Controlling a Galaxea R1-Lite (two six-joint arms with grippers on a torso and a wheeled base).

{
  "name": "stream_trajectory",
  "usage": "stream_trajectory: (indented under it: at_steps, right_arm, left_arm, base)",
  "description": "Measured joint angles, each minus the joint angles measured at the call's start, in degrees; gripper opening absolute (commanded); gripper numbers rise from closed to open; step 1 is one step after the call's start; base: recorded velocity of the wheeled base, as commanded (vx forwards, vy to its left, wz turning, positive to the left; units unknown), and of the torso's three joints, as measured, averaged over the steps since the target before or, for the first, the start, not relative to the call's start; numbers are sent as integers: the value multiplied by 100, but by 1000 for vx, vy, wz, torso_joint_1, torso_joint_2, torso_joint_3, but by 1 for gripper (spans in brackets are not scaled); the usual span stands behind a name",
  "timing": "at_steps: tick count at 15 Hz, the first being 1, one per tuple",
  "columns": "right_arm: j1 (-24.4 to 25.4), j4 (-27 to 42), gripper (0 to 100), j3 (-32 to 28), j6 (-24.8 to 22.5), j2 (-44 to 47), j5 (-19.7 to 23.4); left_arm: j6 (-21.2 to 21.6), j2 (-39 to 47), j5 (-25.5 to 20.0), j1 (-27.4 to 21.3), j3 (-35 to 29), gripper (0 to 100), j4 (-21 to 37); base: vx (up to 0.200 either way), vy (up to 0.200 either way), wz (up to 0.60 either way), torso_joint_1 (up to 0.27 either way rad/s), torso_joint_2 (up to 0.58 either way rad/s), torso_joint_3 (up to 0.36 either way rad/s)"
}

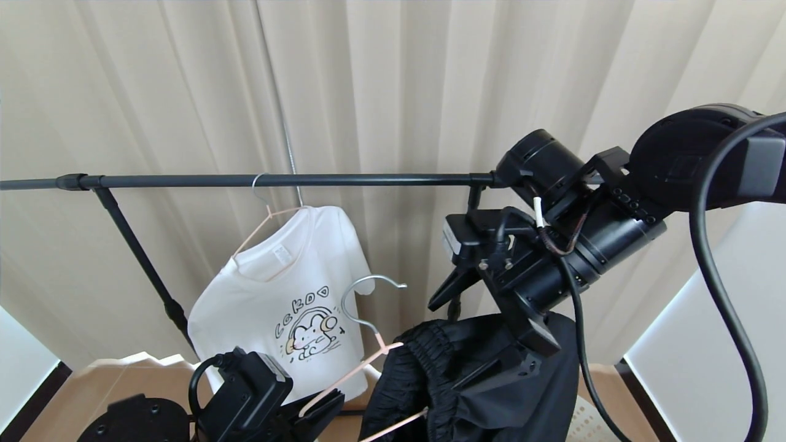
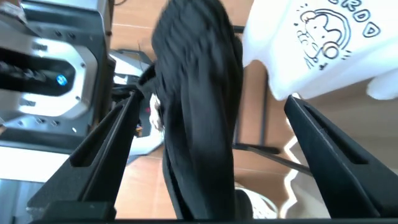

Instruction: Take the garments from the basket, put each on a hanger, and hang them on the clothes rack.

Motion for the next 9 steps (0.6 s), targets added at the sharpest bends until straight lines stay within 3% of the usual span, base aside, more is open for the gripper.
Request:
stream_trajectory:
  at_steps: [3,9]
  right_arm:
    - [96,-23,100,-80,18,127,-273]
    - [115,-48,100,-80,27,177,-391]
  left_arm:
    - [-2,-7,2,22,0,0,-17]
    - [0,-16,5,27,0,0,-74]
  base:
    - [0,0,0,0,0,0]
    - [0,0,0,0,0,0]
